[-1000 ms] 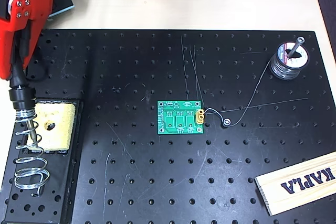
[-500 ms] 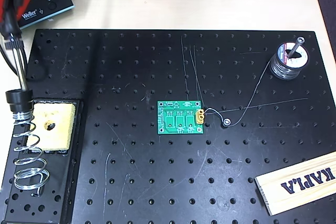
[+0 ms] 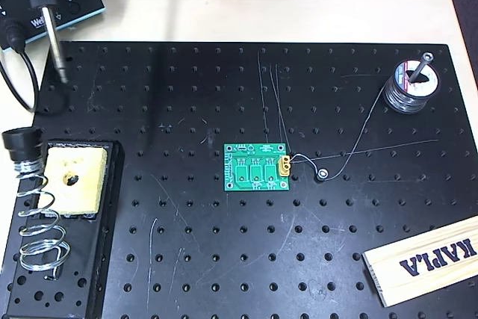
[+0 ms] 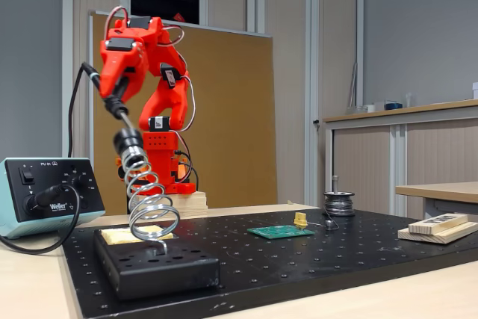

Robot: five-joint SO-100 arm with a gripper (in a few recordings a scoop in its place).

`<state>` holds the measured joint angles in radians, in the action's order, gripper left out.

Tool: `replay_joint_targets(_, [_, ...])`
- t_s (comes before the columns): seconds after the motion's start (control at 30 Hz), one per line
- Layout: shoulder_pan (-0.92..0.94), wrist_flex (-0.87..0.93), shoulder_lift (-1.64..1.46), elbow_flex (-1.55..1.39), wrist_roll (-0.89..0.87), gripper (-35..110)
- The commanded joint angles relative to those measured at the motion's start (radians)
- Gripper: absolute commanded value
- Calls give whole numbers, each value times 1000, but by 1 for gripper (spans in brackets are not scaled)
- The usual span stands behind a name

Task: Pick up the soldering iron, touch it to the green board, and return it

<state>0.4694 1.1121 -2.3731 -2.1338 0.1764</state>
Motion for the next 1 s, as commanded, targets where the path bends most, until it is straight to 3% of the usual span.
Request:
replay_joint_targets(0.0, [-69,21,-44,-25,-18,0])
replay_joint_targets(0.37, [-397,34,54,-26,-275,0])
replay_joint_targets(0.73, [-707,-196,261,-123,-506,0])
replay_joint_targets(0.97, [-781,-325,337,-176,-591,0])
